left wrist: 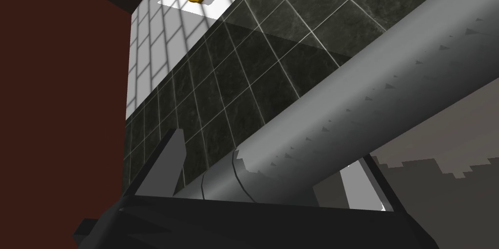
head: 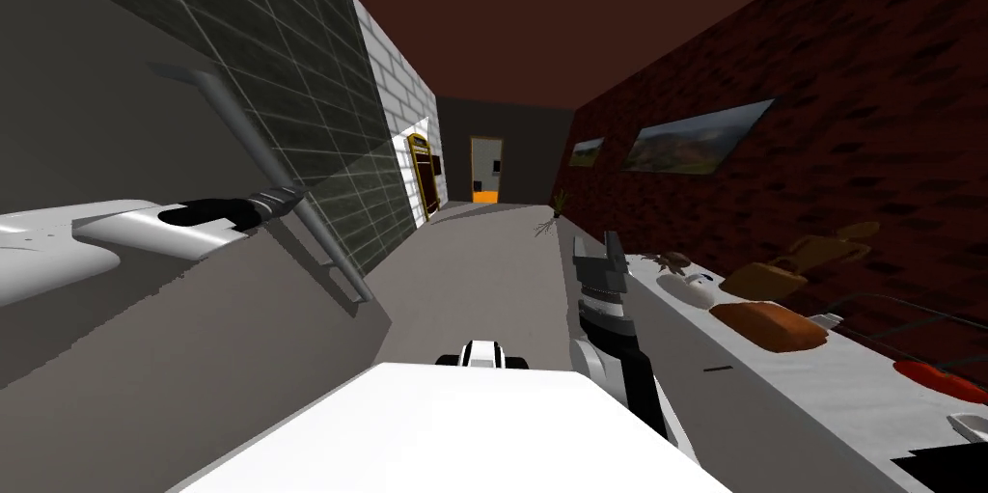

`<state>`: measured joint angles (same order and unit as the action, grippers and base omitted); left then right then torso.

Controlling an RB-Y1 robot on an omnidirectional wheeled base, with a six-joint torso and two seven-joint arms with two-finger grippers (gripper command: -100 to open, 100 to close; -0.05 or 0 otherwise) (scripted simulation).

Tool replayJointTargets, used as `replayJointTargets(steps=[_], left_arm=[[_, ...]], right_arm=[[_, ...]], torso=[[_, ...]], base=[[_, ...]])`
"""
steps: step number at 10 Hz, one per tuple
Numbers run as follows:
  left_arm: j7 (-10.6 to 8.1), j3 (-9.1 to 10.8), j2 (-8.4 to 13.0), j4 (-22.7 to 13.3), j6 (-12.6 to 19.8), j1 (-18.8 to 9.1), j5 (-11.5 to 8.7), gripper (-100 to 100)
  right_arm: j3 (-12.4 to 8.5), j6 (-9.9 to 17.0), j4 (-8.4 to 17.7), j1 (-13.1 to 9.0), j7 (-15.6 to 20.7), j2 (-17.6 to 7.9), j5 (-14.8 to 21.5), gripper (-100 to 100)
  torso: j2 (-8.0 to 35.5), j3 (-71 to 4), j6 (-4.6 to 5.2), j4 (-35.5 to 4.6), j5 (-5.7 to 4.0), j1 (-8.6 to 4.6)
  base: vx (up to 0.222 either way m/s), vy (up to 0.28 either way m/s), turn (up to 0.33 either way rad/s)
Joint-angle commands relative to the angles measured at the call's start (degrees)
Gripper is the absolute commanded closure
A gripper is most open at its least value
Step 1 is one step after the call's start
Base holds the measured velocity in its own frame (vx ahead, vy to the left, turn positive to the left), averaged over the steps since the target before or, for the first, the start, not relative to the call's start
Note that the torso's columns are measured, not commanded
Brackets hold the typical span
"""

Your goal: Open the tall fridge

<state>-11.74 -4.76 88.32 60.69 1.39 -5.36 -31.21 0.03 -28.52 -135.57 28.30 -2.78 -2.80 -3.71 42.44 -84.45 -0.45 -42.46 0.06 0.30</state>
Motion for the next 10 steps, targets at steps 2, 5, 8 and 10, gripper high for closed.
replayJointTargets(steps=[2,5,8,10], left_arm=[[-0.77,-1.27,1.2,5.6,-2.4,0.9,-1.3,100],[-1.21,-2.04,2.0,10.3,-4.2,1.9,-2.2,100],[-1.42,-1.46,2.4,13.9,-5.1,2.4,-2.6,100],[-1.0,-1.58,2.4,14.1,-5.2,2.5,-2.4,100]], right_arm=[[0.0,0.0,0.0,0.0,0.0,0.0,0.0,0],[0.0,0.0,0.0,0.0,0.0,0.0,0.0,0],[0.0,0.0,0.0,0.0,0.0,0.0,0.0,0],[0.0,0.0,0.0,0.0,0.0,0.0,0.0,0]], torso=[[0.1,0.1,0.12,0.0,0.03,-0.16],[0.2,0.2,-0.05,0.0,0.19,0.05],[0.1,0.1,0.21,0.2,0.29,0.06],[0.2,0.1,0.26,0.1,0.23,0.16]], base=[[0.175,-0.057,0.373],[0.164,-0.043,0.297],[0.14,-0.071,0.306],[0.025,-0.014,0.038]])
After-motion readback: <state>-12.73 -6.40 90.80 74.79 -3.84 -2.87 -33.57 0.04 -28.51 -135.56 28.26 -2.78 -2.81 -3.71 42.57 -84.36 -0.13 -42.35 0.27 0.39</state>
